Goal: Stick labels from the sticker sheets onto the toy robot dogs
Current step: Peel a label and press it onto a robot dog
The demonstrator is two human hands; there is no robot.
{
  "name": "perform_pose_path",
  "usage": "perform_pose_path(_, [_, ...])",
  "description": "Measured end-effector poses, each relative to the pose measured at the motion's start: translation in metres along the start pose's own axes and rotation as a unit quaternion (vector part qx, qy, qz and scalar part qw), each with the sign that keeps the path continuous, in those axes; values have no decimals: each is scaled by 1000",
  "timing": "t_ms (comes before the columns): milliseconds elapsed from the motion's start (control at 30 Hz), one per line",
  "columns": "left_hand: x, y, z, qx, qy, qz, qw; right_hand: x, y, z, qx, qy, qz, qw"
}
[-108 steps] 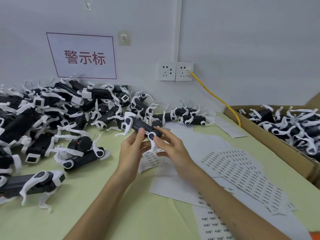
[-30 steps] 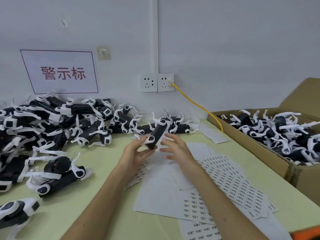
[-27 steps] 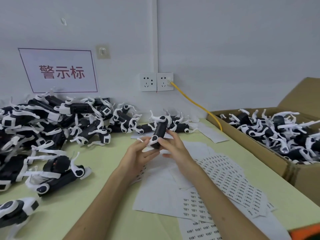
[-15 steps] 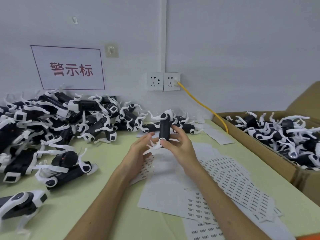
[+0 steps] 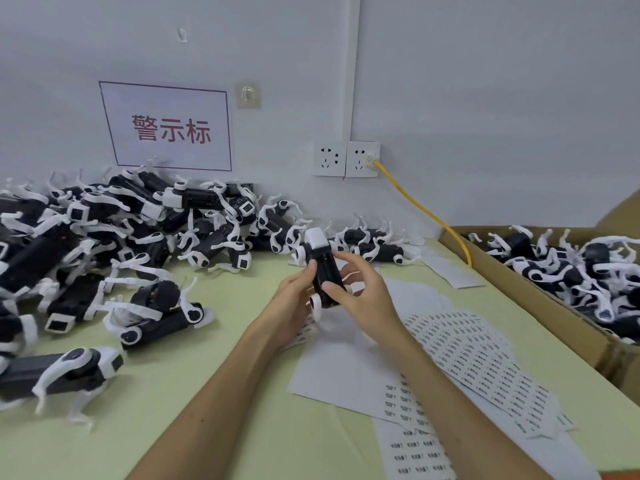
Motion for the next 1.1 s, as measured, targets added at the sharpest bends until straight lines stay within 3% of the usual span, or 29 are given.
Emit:
perform_pose_path(167, [0, 2, -2, 11, 27, 16, 999, 1, 1, 0, -17, 4, 7, 1000])
perform_pose_path(467, [2, 10, -4, 11, -34, -6, 999, 0, -2, 5, -78, -41, -46, 995])
perform_pose_path(633, [3, 13, -10, 38, -51, 8, 998, 0, -5, 11, -31, -151, -148, 977])
perform_pose_path(800, [5, 8, -4, 46, -51, 10, 998, -1, -6, 14, -8, -239, -175, 955])
perform_pose_path(1100, [-2, 5, 5, -42, 32, -18, 998, 0, -5, 8, 22, -152, -132, 979])
Point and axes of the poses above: each hand's wrist, its own y-axis away from the middle knuckle, its own z-axis out of the back of the hand, x = y × z, the point moved 2 cm from there along -y, towards the middle knuckle
